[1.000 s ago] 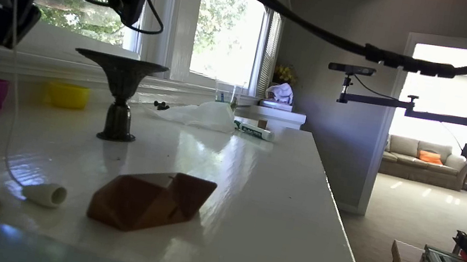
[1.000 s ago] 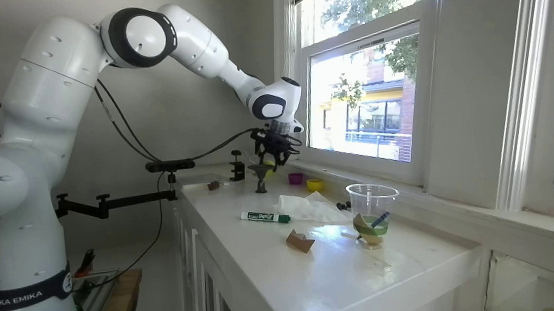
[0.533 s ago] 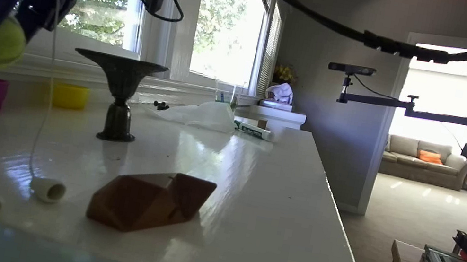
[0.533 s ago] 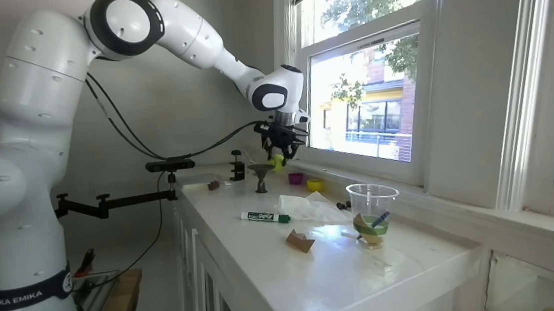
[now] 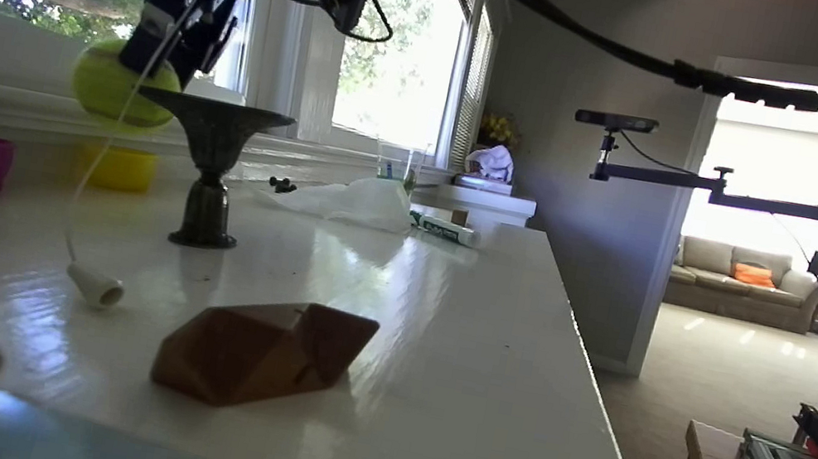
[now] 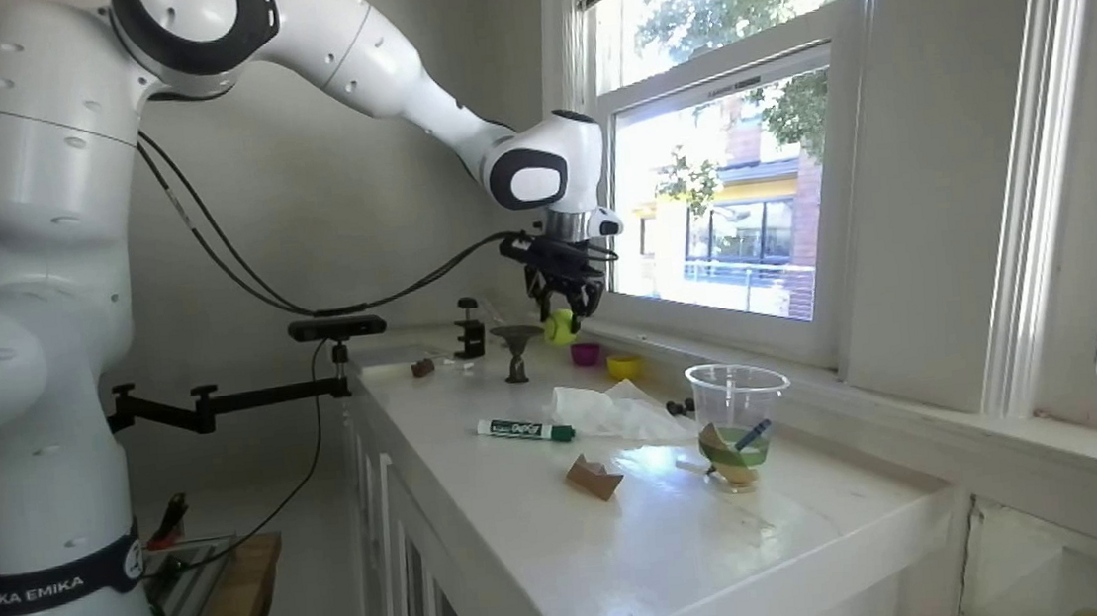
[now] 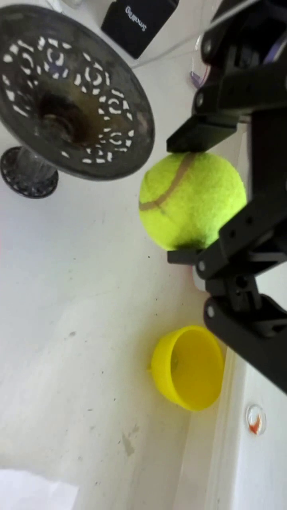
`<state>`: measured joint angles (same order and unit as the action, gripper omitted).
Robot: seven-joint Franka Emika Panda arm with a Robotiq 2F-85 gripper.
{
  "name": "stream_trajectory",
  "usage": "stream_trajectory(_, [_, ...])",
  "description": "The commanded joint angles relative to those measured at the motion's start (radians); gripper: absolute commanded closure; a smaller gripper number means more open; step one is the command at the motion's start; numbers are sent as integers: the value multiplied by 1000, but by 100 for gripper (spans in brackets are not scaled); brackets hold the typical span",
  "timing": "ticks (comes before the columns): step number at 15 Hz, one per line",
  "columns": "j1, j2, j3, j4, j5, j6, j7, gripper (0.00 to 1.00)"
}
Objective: Put the tennis ball on the stand
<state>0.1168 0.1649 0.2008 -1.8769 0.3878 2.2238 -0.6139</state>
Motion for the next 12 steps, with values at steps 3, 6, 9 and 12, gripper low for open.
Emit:
stream_trajectory(3, [8, -118, -15, -94, -80, 21, 79, 63])
stream_trajectory(6, [19, -155, -14, -98, -129, 18, 102, 63])
stream_trajectory(9, [31, -182, -13, -94, -177, 17, 124, 63])
stream_trajectory(12, [39, -205, -13, -99, -218, 20, 144, 63])
